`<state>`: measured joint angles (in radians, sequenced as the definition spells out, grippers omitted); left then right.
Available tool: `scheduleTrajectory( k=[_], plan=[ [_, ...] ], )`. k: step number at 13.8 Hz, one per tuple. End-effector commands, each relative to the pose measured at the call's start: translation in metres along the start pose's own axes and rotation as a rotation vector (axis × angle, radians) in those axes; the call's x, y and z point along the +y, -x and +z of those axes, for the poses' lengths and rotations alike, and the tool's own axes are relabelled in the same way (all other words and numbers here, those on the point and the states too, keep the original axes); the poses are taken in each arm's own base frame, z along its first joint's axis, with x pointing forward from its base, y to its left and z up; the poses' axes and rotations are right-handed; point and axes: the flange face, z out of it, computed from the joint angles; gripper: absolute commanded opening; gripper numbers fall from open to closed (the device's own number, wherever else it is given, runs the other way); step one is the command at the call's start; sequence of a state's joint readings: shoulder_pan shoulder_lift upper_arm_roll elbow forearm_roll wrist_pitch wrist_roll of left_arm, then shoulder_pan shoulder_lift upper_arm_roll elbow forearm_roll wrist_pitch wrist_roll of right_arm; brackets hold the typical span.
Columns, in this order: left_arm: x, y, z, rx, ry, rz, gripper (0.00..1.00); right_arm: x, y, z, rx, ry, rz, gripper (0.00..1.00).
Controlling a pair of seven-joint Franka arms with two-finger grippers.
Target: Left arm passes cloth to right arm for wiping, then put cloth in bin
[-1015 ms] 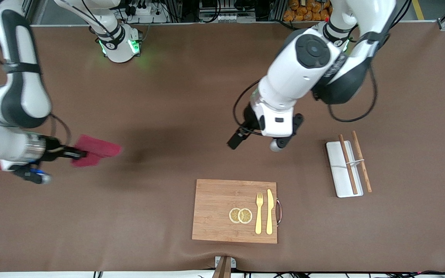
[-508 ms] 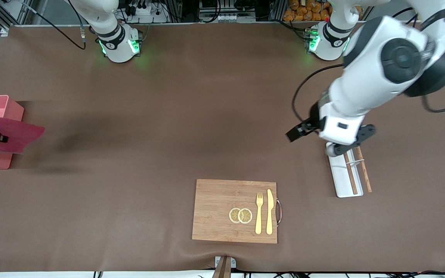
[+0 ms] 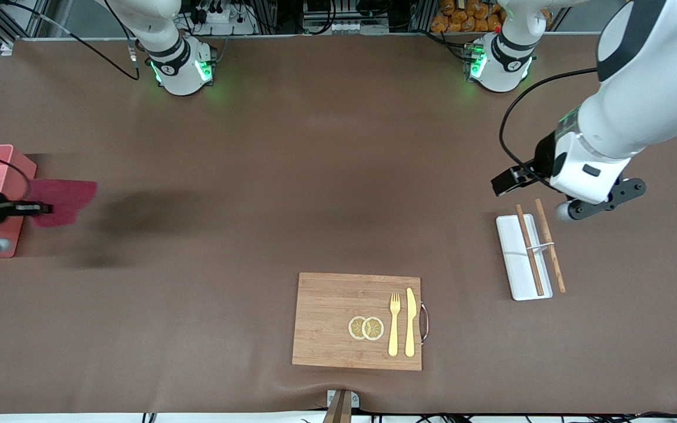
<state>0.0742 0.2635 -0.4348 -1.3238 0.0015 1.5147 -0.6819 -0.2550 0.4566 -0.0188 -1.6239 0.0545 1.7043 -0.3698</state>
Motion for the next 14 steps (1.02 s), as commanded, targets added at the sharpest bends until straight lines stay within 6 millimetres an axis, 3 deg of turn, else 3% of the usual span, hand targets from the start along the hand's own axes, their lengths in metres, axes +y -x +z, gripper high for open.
scheduleTrajectory(
  k=[1,4,6,10,12,14],
  plan=[
    [-0.024,0.008,-0.018,0.023,-0.031,0.065,1.00,-0.086,-0.021,0.001,0.012,-0.057,-0.082,0.00],
    [-0.054,0.012,-0.024,0.036,-0.068,0.122,1.00,-0.155,-0.042,0.022,0.025,-0.178,-0.140,0.00],
    [-0.083,0.003,-0.031,0.044,-0.076,0.168,1.00,-0.170,-0.059,0.047,0.043,-0.225,-0.135,0.00],
    [-0.120,0.001,-0.031,0.037,-0.090,0.207,1.00,-0.142,-0.083,0.120,0.004,-0.353,-0.057,0.00],
    [-0.131,-0.003,-0.031,0.034,-0.089,0.219,1.00,-0.114,-0.082,0.129,0.016,-0.350,-0.072,0.00],
    [-0.137,-0.005,-0.030,0.029,-0.083,0.214,1.00,-0.061,-0.070,0.127,0.020,-0.310,-0.121,0.00]
  ],
)
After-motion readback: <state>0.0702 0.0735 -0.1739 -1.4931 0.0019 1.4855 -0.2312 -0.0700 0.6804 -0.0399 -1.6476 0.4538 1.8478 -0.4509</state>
